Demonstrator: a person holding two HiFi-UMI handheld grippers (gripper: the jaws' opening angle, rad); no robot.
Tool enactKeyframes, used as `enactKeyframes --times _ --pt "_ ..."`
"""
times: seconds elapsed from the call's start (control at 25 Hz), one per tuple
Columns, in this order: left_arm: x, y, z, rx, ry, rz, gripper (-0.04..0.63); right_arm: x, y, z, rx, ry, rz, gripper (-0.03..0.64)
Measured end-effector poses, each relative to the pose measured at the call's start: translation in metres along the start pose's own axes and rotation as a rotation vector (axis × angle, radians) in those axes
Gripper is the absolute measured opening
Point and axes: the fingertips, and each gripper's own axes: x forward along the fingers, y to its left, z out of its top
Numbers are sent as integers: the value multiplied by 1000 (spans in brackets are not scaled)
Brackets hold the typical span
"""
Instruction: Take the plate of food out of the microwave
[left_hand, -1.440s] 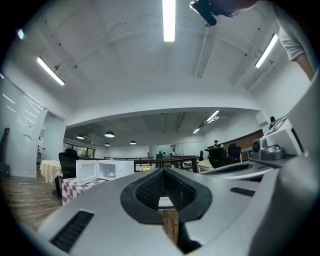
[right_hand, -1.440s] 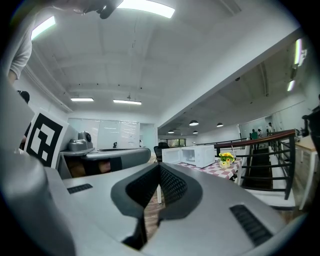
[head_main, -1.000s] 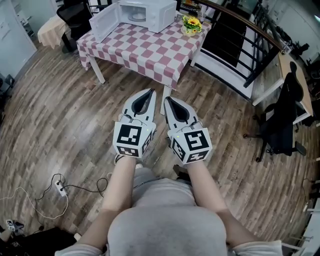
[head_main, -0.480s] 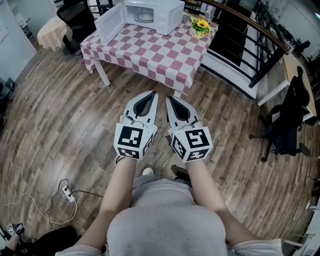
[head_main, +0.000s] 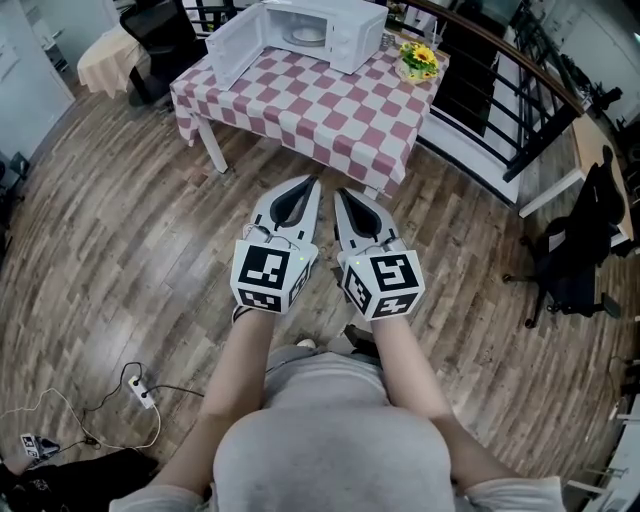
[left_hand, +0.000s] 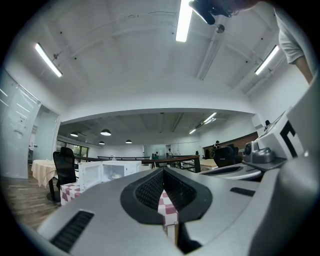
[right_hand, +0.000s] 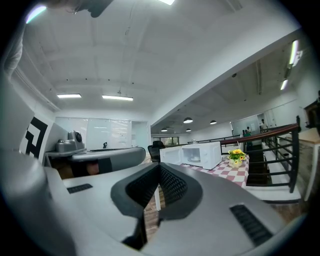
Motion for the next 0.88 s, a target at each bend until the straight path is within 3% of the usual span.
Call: enactKeyframes --times 0.52,0.88 --pt "2 32 -6 -30 -5 23 2 22 10 -7 -10 22 7 23" --pt "31 63 -15 -41 -5 54 3 57 -6 -14 -13 29 16 23"
